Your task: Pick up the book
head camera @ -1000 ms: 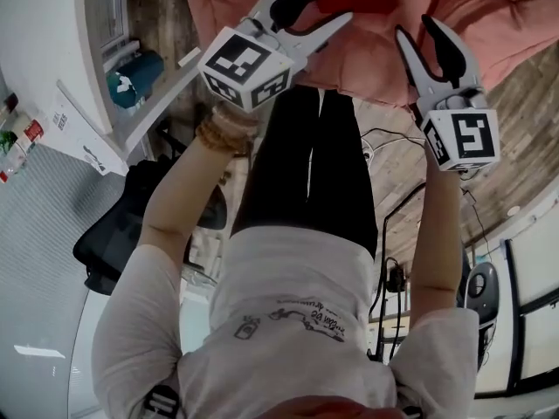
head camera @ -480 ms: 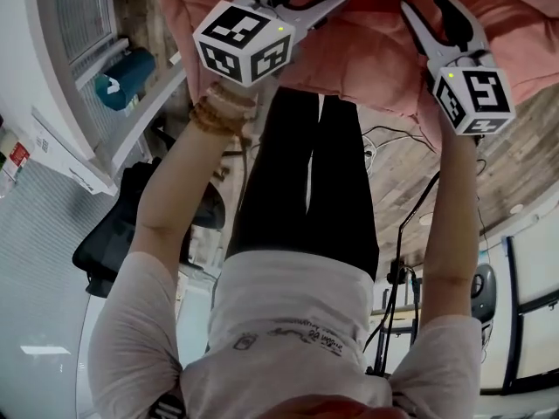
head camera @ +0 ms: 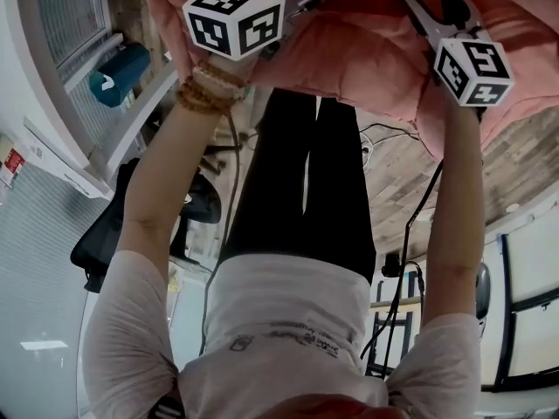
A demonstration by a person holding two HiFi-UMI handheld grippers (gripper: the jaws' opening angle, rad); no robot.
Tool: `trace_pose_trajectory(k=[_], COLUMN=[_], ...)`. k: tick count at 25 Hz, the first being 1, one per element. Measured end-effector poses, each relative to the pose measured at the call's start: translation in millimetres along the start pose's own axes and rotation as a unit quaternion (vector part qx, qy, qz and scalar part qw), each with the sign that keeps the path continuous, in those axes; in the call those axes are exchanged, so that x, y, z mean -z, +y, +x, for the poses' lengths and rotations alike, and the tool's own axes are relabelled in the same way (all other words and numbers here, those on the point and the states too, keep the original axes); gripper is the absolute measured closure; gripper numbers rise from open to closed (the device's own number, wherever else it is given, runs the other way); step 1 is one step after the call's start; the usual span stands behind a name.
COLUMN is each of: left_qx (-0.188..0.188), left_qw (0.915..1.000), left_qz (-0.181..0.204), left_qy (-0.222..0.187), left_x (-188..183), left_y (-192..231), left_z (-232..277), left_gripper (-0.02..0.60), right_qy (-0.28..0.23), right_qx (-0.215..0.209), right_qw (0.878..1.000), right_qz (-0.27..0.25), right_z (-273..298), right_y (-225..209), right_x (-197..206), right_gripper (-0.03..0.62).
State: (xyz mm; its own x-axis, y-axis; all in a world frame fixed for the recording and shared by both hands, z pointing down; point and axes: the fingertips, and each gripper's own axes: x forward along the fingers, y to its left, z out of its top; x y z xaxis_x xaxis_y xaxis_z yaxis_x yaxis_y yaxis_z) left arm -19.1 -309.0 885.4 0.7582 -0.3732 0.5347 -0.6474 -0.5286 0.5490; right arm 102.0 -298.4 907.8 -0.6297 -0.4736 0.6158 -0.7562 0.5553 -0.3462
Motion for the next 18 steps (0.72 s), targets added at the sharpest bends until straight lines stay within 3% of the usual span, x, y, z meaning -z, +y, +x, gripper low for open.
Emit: trace_pose_trajectory(k=[18], left_qx=[0.003], left_qw=[0.9988], left_qz=[-0.049], left_qy=[-0.001], left_x=[6], left_y=[17], left_z=[13], left_gripper=[0.168], right_qy=[0.023], right_qx=[-0.032], right_qw=[0.999], right_qz=[0.028], right_z=[36], right_y=[-7], right_x=[13], right_gripper=[0.286])
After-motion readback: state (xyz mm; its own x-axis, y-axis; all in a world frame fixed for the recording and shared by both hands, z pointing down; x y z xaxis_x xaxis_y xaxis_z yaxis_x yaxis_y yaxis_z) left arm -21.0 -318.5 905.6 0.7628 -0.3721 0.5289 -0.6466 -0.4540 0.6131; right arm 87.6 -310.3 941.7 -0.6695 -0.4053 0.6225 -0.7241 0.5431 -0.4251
